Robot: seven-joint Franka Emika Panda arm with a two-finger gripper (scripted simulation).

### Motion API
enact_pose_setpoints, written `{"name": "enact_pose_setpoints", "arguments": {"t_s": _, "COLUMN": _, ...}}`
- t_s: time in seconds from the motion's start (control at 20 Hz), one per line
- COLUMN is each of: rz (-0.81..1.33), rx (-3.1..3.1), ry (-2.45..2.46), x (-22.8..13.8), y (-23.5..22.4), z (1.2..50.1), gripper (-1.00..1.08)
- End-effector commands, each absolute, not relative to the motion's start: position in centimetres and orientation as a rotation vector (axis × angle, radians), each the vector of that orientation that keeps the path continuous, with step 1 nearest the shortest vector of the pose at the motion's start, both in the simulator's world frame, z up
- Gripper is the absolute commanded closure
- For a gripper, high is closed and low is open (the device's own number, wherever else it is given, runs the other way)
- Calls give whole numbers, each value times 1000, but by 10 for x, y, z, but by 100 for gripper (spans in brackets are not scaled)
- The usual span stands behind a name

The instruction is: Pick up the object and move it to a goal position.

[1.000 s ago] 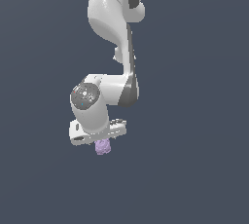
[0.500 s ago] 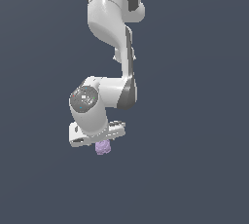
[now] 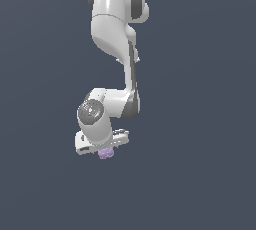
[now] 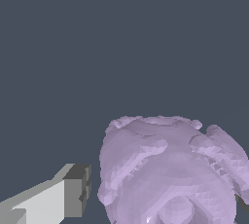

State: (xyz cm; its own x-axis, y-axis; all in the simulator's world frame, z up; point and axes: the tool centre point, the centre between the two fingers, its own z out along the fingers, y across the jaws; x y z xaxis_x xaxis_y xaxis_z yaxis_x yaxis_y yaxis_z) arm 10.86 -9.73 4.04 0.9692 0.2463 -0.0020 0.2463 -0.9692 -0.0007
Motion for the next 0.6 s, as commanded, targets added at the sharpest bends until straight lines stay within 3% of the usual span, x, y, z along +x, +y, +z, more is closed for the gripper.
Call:
{"name": "enact_pose_setpoints", "arguments": {"t_s": 0.0, "rz": 0, "rx": -3117, "ry": -391, "x": 110, "y": -97, "z": 38, "gripper": -92}}
{"name": "enact_pose_setpoints", "arguments": {"t_s": 0.15, "rz": 0, "rx": -3117, "ry": -391, "x": 111, "y": -97, "z": 40, "gripper": -92}}
{"name": "enact_pose_setpoints", "arguments": {"t_s": 0.2, "rz": 0, "rx": -3117, "ry": -391, "x": 111, "y": -97, "z": 40, "gripper": 108}}
{"name": "enact_pose_setpoints", "arguments": {"t_s": 0.55, "rz": 0, "rx": -3117, "ry": -391, "x": 111, "y": -97, "z": 40, "gripper": 108}}
